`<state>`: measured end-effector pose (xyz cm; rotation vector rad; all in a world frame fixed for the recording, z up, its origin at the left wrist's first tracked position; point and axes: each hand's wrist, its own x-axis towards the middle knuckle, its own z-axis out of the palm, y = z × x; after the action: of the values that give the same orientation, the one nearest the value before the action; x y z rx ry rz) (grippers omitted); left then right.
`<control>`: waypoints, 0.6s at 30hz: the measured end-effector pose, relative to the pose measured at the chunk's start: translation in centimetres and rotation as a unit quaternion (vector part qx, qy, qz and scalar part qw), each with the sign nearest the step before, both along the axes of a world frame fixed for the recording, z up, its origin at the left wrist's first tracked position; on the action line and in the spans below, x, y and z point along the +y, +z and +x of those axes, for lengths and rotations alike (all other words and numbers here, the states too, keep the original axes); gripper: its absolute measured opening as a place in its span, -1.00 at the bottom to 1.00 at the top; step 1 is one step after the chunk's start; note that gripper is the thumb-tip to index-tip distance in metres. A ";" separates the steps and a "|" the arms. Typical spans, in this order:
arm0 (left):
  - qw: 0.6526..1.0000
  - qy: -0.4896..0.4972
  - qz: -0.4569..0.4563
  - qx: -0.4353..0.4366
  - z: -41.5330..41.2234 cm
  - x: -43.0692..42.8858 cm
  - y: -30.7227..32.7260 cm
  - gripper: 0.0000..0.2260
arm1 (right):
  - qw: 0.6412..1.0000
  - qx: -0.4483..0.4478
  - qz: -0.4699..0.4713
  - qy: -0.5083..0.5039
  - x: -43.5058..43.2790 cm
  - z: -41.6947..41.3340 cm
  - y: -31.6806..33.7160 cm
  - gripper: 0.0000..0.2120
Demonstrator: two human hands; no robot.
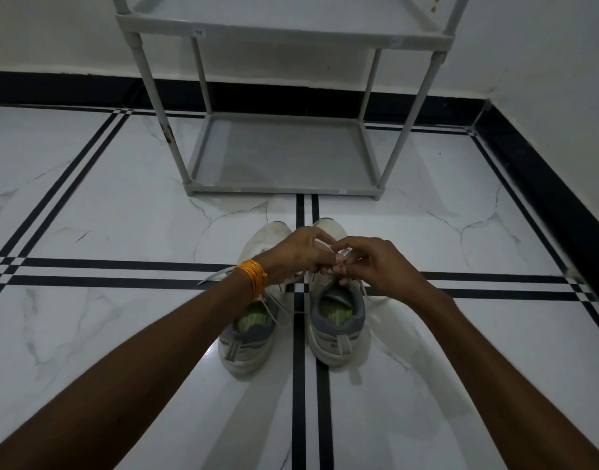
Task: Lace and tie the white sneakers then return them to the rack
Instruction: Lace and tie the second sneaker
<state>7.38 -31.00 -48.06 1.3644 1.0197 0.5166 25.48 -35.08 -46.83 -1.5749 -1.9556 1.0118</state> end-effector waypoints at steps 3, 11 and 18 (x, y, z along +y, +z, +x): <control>0.999 0.037 -0.013 -0.031 0.4 -0.4 -0.7 -0.86 | 0.999 0.027 0.031 0.005 -0.5 -0.2 -0.2 -0.72; 0.986 0.131 0.097 0.019 1.6 -1.8 -1.7 -0.86 | 0.990 0.086 0.047 -0.096 -2.8 -1.1 -1.4 -0.73; 0.924 0.090 0.332 0.167 1.9 -2.4 -2.6 -0.84 | 0.984 -0.062 0.083 -0.145 -2.6 -2.9 -2.4 -0.82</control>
<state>9.30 -33.36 -50.68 2.0198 1.3214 0.8369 22.57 -37.71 -49.27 -1.7968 -1.7679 0.6312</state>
